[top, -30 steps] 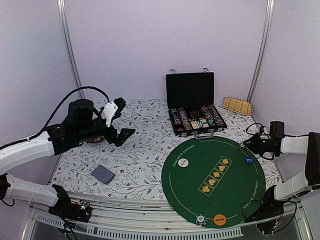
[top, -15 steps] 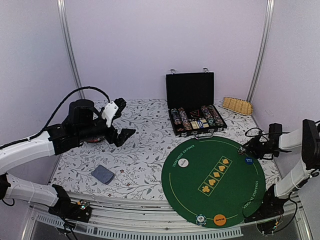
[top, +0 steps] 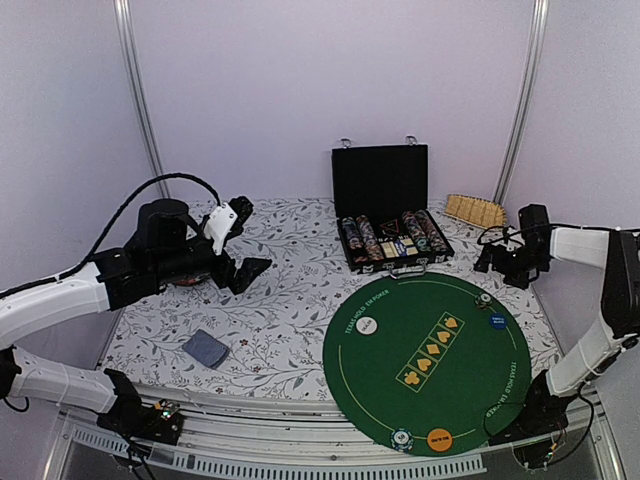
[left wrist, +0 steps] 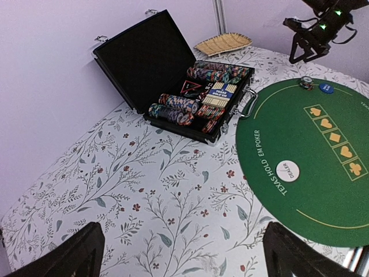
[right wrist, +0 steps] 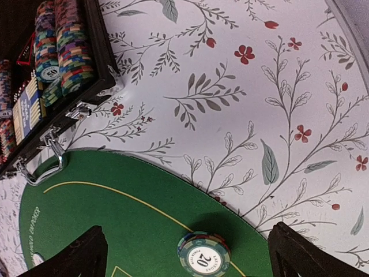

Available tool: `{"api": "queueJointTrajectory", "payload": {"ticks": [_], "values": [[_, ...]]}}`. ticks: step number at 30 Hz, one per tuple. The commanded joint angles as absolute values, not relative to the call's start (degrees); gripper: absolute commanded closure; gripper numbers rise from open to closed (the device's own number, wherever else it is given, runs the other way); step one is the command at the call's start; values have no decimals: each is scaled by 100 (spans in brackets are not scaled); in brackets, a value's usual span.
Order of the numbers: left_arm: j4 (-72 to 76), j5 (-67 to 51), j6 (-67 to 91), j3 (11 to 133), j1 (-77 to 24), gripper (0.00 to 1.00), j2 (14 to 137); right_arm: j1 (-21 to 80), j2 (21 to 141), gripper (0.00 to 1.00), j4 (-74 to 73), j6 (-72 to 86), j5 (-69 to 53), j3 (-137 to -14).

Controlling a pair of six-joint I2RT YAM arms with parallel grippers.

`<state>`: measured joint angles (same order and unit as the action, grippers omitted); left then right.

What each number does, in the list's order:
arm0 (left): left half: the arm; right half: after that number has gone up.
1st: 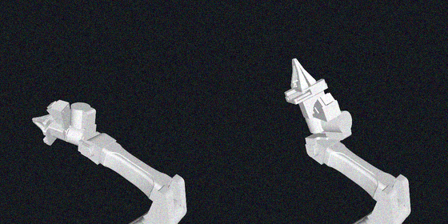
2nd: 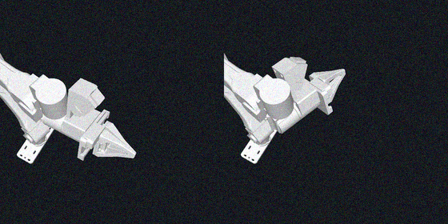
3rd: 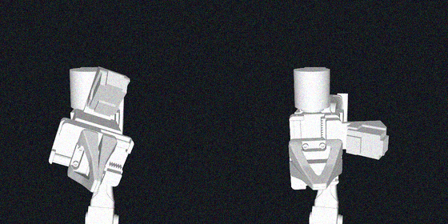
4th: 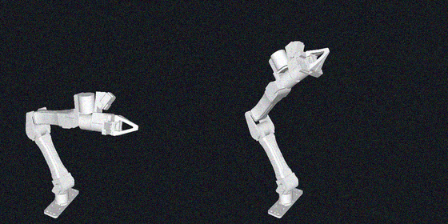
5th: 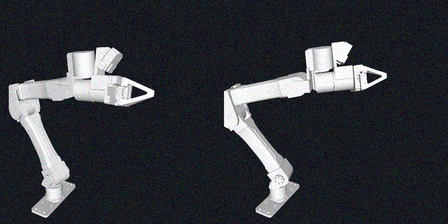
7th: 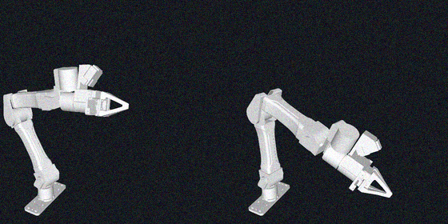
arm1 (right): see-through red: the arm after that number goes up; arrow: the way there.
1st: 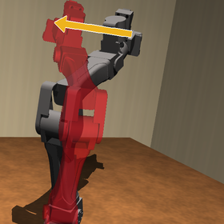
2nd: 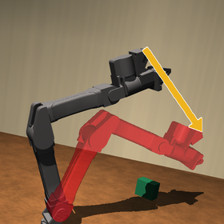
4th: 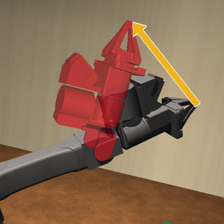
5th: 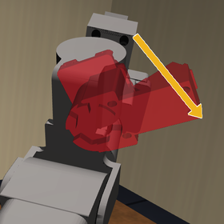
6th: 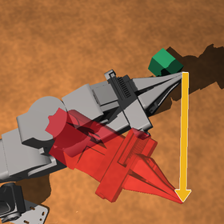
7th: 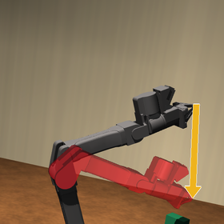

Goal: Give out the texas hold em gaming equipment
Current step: Place the poker chips pile in the small blind area, then adjust the poker chips pile in the small blind area, then move the poker card to the center of the board.

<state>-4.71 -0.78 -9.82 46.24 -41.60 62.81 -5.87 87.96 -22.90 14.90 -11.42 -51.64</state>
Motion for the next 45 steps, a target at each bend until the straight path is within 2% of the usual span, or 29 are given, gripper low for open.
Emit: {"api": "queueJointTrajectory", "payload": {"ticks": [1,8,11,15,19,26,29,31,34,38,40,45], "values": [[-426,-57,-1045,4693,-4221,2,6297,-336,9267,1,-3591,928,-268,-5606],[-428,-51,-1059,4684,-4235,2,6343,188,10025,2,-3962,775,74,-5808],[-426,-48,-1076,4680,-4235,2,6354,258,10251,16,-3955,806,-78,-5856],[-424,-20,-1081,4675,-4236,2,6359,460,10457,24,-4012,814,4,-5864],[-431,-6,-1089,4676,-4244,2,6354,492,10502,44,-4059,884,3,-5850],[-428,-9,-1095,4676,-4242,2,6337,539,10298,72,-4208,922,79,-5844],[-431,-3,-1091,4676,-4238,2,6339,566,10260,75,-4242,914,90,-5829],[-431,0,-1094,4676,-4242,2,6337,586,10248,71,-4293,906,119,-5848],[-428,0,-1100,4676,-4240,2,6337,612,10198,45,-4356,901,132,-5922],[-430,16,-1104,4674,-4242,2,6350,773,9949,24,-4580,896,291,-6249],[-444,29,-1120,4676,-4245,2,6362,954,9759,1,-4798,913,517,-6583],[-655,71,-1026,4832,-4211,2,6496,1788,9149,1,-4995,776,1052,-7687]]}}
